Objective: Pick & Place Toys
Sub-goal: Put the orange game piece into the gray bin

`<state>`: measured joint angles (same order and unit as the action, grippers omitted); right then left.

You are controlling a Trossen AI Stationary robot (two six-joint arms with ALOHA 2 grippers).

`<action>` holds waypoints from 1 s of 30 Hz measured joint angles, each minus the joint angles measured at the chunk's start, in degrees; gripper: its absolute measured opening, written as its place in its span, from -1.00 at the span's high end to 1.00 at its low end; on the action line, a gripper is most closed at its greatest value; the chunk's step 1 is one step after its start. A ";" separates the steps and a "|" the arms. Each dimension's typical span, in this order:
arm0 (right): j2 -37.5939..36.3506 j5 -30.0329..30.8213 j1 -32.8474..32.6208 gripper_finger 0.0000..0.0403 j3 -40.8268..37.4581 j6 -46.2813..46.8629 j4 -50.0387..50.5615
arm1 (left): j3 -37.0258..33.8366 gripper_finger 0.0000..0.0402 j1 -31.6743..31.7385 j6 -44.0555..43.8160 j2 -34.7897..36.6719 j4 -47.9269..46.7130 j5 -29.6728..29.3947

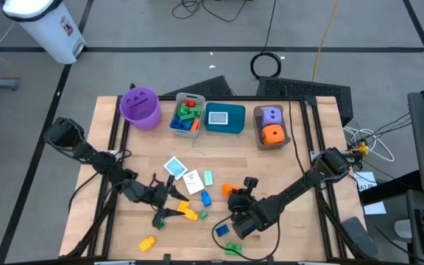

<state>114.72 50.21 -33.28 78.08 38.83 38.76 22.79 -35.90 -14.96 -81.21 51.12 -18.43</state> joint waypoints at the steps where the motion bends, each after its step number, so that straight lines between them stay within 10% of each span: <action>1: -0.29 0.68 0.04 1.00 0.00 -0.72 -0.45 | 0.00 -0.18 0.12 0.66 0.00 0.62 -0.08; 23: -10.18 -0.99 -0.23 1.00 0.02 -23.70 -25.92 | 1.85 -0.18 8.57 11.39 -0.02 3.74 8.12; 30: -10.14 -3.97 0.56 1.00 0.02 -24.81 -28.73 | 9.49 -0.18 8.55 15.78 -0.06 -8.35 9.41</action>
<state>104.57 46.23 -32.72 78.11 14.02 10.03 32.27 -27.35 0.82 -81.27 42.78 -9.02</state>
